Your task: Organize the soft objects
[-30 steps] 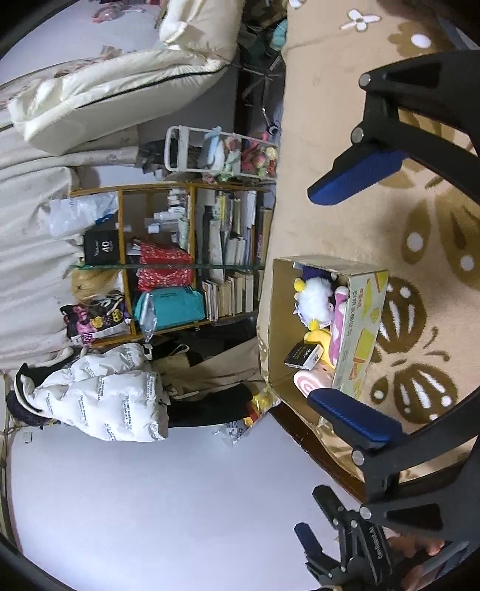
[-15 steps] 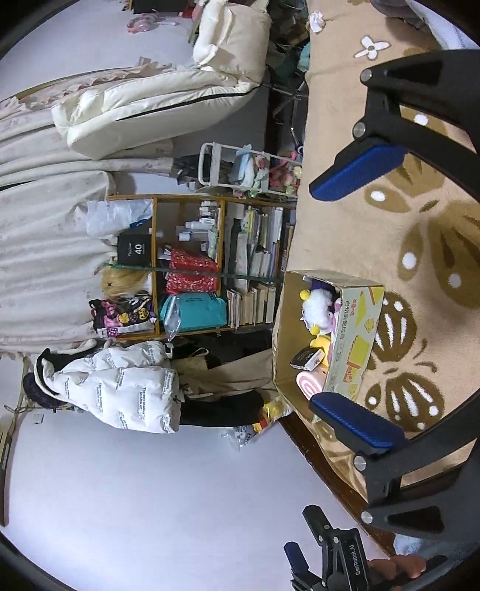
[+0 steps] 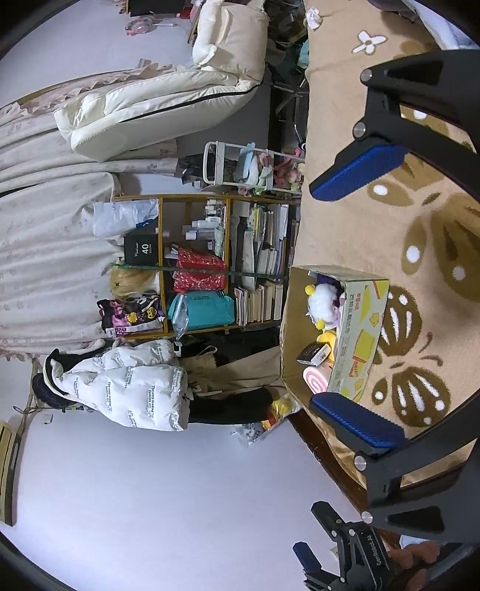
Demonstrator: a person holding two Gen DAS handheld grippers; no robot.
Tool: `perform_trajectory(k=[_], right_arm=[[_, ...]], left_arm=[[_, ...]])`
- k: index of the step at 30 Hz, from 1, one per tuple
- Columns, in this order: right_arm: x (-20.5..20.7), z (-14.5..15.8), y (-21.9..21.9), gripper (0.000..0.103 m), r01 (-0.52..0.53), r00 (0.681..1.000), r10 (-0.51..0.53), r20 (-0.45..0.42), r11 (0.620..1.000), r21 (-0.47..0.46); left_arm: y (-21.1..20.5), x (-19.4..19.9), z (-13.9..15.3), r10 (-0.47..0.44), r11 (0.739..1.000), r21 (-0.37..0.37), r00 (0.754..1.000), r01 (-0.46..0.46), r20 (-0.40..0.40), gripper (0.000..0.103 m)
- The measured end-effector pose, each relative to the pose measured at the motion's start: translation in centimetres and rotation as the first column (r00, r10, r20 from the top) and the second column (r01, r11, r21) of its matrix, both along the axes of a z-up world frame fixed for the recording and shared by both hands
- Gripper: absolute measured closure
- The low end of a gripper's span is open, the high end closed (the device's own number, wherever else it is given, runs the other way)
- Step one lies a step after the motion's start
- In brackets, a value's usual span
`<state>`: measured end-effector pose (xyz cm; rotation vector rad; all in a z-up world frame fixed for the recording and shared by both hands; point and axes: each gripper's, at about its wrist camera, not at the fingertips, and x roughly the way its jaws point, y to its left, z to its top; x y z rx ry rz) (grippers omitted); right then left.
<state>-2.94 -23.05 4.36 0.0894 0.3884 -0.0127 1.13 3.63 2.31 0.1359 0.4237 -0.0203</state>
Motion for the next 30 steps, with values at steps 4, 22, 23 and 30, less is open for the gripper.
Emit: perform_trajectory(k=[4,22,23,30], right_arm=[[0.3,-0.2,0.0,0.000,0.003,1.000,-0.003,-0.010,1.000,0.005],[1.8,-1.4,-0.3,0.000,0.024,0.998,-0.023,-0.061,0.999,0.022],[1.8,-1.4,-0.3,0.000,0.023,0.998,-0.021,-0.062,1.000,0.022],[1.9,-1.5,-0.1,0.000,0.025,0.998,-0.024,-0.064,1.000,0.017]], left_arm=[[-0.4,0.1,-0.5,0.000,1.000,0.017,1.000,0.000,-0.008,0.005],[-0.5,0.1,-1.2,0.003,0.998,0.058,1.000,-0.003,0.001,0.004],[-0.5,0.2,-1.2,0.003,0.998,0.057,1.000,-0.003,0.000,0.004],[-0.4,0.4,-1.5,-0.004,0.999,0.052,1.000,0.005,-0.017,0.002]])
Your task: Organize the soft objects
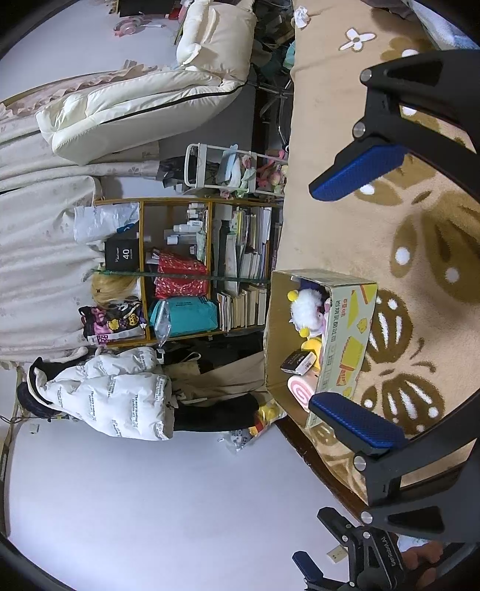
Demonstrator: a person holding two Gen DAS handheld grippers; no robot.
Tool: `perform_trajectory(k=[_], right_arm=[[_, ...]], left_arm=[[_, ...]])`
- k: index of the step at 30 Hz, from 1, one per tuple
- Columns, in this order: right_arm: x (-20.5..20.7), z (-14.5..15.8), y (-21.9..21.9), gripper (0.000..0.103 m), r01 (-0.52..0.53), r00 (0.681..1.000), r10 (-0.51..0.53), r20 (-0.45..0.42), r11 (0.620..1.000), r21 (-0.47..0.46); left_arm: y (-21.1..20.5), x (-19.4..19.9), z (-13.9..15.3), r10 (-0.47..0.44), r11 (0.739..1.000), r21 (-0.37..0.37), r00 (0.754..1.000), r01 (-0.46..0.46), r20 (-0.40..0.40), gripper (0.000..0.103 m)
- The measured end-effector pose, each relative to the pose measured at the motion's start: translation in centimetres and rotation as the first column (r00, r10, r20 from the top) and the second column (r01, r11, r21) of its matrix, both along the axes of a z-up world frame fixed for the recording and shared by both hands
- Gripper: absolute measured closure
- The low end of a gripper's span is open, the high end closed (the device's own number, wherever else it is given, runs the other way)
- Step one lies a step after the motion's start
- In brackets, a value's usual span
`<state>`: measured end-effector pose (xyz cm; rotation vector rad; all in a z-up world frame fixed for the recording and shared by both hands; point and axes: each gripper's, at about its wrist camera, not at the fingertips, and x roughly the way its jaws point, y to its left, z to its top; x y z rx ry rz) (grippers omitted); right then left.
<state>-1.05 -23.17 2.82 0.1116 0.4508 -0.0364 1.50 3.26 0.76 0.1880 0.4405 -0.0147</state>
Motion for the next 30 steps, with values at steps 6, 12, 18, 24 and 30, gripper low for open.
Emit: perform_trajectory(k=[6,12,18,24,30], right_arm=[[-0.04,-0.27,-0.17,0.000,0.008,1.000,-0.008,0.001,1.000,0.002],[-0.06,-0.28,-0.36,0.000,0.003,1.000,-0.003,0.000,1.000,-0.003],[0.00,-0.33,-0.21,0.000,0.003,1.000,-0.003,-0.005,1.000,-0.005],[0.01,-0.56,-0.36,0.000,0.001,1.000,-0.001,-0.007,1.000,-0.005],[0.05,-0.49,-0.47,0.000,0.000,1.000,0.000,-0.007,1.000,-0.007]], left_arm=[[0.00,-0.01,-0.12,-0.002,1.000,0.001,1.000,0.002,0.000,0.001],[-0.06,-0.03,-0.25,-0.004,1.000,0.002,1.000,0.004,0.001,0.001],[-0.13,-0.49,0.12,-0.009,1.000,0.001,0.999,0.009,0.036,0.001],[-0.20,-0.62,0.28,-0.019,1.000,0.000,0.999,0.019,0.033,0.001],[-0.34,-0.61,0.25,-0.015,1.000,0.008,0.999,0.015,0.036,0.001]])
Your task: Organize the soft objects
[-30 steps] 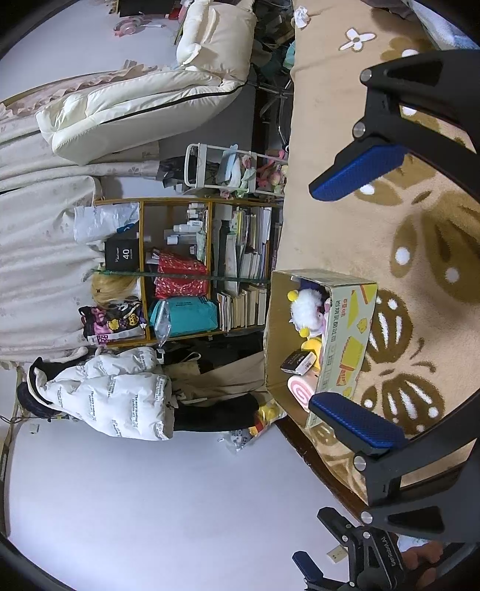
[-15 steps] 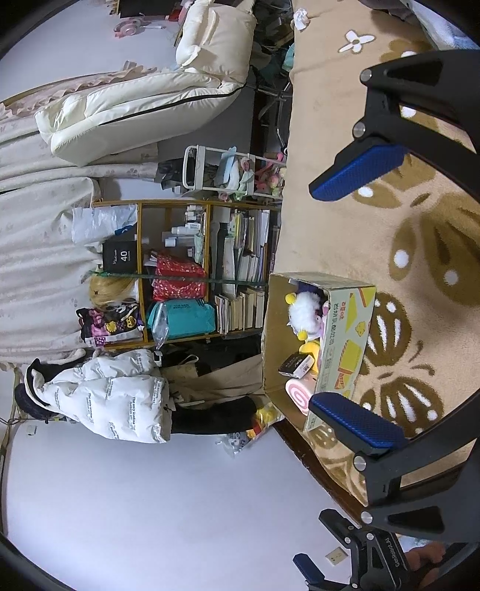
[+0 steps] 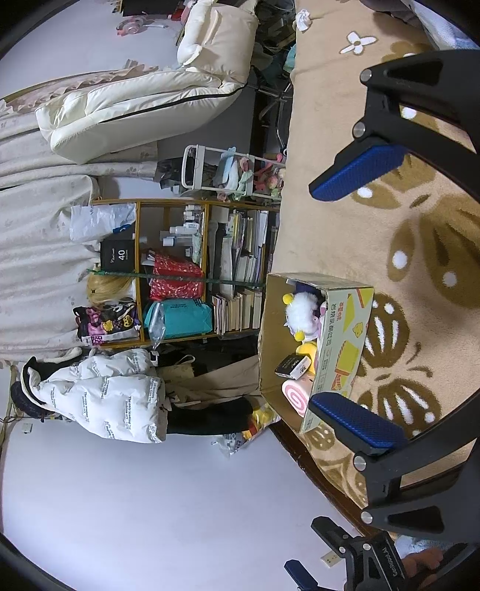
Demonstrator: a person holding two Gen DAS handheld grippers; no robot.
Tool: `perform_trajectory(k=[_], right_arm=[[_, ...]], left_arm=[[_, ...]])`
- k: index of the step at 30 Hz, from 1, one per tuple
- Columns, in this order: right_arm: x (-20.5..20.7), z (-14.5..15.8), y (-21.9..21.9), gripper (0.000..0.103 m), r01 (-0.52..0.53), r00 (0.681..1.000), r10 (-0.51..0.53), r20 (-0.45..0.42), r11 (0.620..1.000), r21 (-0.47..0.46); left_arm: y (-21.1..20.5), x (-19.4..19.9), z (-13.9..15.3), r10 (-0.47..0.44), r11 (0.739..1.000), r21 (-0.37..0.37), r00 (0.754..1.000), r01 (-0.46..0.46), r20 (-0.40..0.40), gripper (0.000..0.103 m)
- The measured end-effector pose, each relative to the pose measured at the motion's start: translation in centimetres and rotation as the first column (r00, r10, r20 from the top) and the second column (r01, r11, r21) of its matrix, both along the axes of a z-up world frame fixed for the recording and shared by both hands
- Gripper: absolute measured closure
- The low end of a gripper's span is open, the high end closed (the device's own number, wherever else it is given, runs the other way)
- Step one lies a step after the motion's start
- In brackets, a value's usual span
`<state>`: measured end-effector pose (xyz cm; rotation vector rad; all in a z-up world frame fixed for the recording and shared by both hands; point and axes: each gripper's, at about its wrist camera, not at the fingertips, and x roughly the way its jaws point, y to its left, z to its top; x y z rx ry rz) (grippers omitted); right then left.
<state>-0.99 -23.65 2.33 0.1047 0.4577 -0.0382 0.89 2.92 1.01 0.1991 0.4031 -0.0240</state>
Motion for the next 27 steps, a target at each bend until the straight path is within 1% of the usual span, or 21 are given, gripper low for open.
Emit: perform_trajectory(k=[17,27], right_arm=[[0.1,0.2,0.1,0.000,-0.002,1.000,0.002,-0.003,1.000,-0.002],[-0.1,-0.1,-0.2,0.000,-0.004,1.000,0.004,-0.008,1.000,-0.005]], left_arm=[[0.3,0.2,-0.3,0.012,1.000,-0.003,1.000,-0.012,-0.013,0.001],[-0.8,-0.2,-0.6,-0.003,0.998,0.055,1.000,0.003,-0.007,0.001]])
